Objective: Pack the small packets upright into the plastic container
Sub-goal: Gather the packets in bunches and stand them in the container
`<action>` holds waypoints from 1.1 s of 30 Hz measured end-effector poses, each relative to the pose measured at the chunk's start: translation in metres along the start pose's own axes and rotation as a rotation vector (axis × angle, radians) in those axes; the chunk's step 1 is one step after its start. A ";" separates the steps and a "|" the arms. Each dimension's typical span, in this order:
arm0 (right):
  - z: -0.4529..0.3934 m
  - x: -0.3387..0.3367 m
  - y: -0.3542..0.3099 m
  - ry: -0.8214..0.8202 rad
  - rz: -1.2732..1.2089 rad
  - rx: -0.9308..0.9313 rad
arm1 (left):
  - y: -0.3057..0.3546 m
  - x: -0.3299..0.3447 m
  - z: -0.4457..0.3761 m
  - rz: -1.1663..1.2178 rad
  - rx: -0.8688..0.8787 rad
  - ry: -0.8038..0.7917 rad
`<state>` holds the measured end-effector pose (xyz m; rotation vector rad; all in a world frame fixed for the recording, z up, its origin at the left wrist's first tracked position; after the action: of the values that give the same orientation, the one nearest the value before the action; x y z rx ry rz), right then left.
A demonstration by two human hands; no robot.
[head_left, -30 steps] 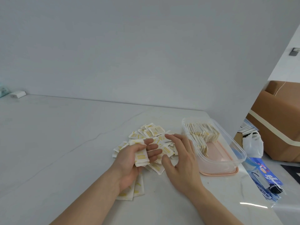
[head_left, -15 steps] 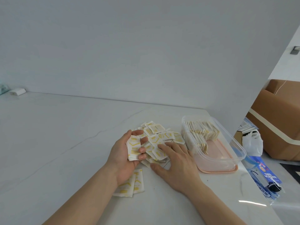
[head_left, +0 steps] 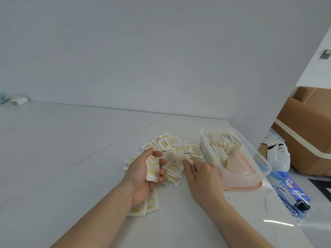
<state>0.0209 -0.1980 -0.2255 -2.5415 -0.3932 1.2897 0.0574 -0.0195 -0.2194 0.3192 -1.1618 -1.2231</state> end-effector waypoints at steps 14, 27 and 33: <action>0.007 -0.001 -0.030 0.092 -0.350 -0.239 | 0.000 0.014 0.014 -0.033 0.003 -0.096; 0.005 -0.006 -0.036 0.090 -0.579 -0.161 | -0.004 0.002 0.001 0.132 -0.096 -0.037; 0.006 -0.004 -0.026 0.150 -0.634 -0.028 | -0.009 0.007 0.002 0.027 -0.118 -0.121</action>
<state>0.0103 -0.1747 -0.2168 -2.2247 -1.0753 0.8483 0.0496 -0.0281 -0.2210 0.1419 -1.1877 -1.2961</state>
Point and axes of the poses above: each hand's wrist, its own z-axis away from the middle knuckle, its own x-axis out of the palm, y = z × x, the point moved 4 cm from there along -z, towards the middle knuckle, and after that the axes turned 8 degrees about -x, right-handed, at the moved point
